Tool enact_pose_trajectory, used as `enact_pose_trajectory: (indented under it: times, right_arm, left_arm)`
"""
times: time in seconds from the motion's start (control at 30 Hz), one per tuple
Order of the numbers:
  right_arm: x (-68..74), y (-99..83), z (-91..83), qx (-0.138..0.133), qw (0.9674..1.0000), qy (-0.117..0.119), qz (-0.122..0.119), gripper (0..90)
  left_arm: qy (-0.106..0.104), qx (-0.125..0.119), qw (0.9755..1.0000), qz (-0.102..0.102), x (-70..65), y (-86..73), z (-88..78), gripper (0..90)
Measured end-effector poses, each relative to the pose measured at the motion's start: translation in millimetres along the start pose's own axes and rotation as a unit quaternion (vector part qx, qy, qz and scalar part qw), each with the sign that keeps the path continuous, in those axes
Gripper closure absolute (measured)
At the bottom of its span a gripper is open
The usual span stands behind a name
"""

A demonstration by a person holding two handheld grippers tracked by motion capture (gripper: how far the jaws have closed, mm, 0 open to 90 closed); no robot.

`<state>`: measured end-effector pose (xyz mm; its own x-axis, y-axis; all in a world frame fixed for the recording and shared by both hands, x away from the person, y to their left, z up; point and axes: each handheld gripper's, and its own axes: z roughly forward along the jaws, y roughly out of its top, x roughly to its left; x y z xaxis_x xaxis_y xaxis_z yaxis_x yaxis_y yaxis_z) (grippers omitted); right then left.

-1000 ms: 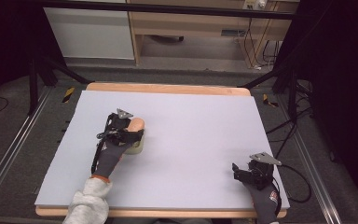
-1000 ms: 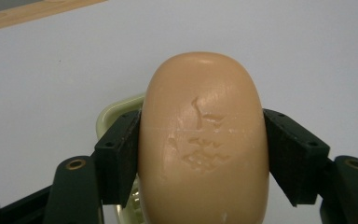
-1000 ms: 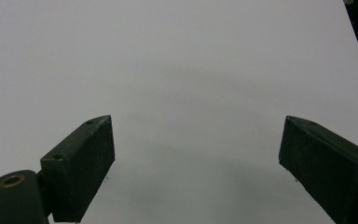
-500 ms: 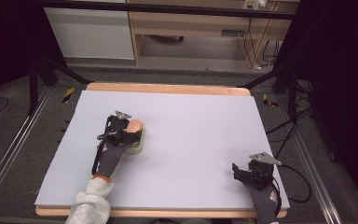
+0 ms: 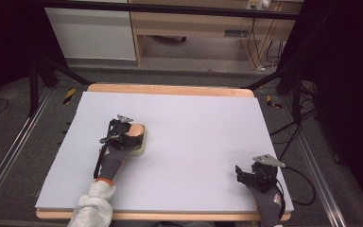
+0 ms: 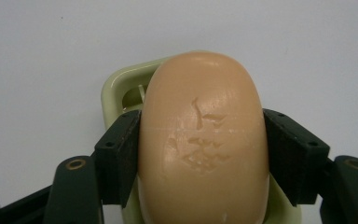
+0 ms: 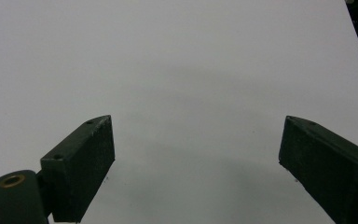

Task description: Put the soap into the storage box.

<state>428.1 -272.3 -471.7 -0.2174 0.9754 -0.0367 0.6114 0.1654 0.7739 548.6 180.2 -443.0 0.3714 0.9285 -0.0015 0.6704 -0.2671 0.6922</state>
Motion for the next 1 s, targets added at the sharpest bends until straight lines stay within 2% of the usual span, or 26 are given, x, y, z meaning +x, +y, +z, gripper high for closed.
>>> enact_pose_trajectory:
  times: [0.83,1.0]
  right_arm:
    - [0.3,0.0,0.2,0.0,1.0,-0.001,-0.003,10.7]
    - [0.4,0.0,0.2,0.0,1.0,-0.001,-0.002,10.7]
  left_arm:
    - [0.003,0.012,0.9999,0.001,-1.5,-3.5,4.9,31.2]
    - [-0.003,-0.002,1.0,0.001,-0.9,-1.1,-3.0,29.5]
